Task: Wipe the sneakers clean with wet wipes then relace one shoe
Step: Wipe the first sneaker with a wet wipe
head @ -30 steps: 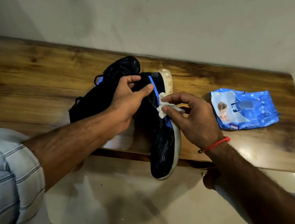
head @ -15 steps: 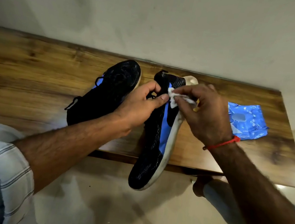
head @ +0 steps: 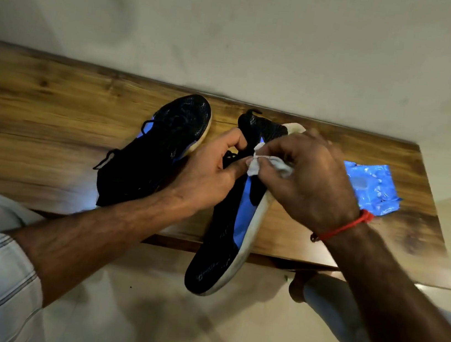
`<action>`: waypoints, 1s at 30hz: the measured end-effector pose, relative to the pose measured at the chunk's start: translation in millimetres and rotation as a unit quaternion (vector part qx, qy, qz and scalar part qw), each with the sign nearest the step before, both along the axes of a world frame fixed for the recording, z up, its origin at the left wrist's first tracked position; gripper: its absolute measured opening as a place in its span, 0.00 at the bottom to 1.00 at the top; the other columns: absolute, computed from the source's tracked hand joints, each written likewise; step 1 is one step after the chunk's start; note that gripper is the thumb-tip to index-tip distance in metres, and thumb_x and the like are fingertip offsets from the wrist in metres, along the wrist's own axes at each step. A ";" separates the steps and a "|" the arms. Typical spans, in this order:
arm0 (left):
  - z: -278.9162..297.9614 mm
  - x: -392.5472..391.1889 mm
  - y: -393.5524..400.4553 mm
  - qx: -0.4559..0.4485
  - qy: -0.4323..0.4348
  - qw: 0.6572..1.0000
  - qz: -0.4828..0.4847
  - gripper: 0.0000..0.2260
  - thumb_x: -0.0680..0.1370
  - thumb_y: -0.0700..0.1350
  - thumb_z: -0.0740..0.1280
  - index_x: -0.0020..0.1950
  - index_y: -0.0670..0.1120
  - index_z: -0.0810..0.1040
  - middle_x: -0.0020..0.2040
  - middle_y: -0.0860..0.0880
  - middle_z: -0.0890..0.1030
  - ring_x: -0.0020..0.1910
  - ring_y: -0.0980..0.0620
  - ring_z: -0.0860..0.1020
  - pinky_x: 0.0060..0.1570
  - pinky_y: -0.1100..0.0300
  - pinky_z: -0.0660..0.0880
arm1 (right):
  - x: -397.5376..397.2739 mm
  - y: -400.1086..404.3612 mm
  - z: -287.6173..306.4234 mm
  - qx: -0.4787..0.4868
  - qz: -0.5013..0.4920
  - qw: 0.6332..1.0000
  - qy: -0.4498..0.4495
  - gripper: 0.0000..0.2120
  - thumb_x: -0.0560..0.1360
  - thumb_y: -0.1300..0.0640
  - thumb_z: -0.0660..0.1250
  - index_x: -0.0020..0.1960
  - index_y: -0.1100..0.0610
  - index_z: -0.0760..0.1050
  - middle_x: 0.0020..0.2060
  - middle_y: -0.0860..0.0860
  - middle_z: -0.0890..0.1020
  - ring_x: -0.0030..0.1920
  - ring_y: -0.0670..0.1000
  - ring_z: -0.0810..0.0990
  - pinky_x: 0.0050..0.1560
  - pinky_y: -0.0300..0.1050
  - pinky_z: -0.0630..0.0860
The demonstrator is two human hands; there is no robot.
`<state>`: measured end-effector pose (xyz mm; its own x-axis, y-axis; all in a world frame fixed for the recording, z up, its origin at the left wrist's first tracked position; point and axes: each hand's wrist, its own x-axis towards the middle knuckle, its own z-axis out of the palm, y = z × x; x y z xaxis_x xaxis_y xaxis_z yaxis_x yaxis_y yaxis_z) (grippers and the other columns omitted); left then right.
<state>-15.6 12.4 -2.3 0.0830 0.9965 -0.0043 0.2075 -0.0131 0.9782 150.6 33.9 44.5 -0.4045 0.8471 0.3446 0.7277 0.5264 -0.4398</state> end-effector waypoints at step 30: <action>-1.0 21.4 -8.6 0.161 0.079 0.982 -0.065 0.06 0.79 0.39 0.68 0.48 0.39 0.73 0.45 0.47 0.76 0.46 0.50 0.76 0.44 0.51 0.76 | 17.4 29.1 18.4 0.035 -0.045 0.998 -0.021 0.09 0.73 0.50 0.66 0.46 0.53 0.83 0.41 0.51 0.84 0.48 0.55 0.77 0.48 0.41 0.64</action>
<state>5.8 3.8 -3.3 0.2337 0.9294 0.2856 0.3326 -0.3525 0.8747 168.0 63.0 62.9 -0.3426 0.8552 0.3889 0.7911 0.4859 -0.3716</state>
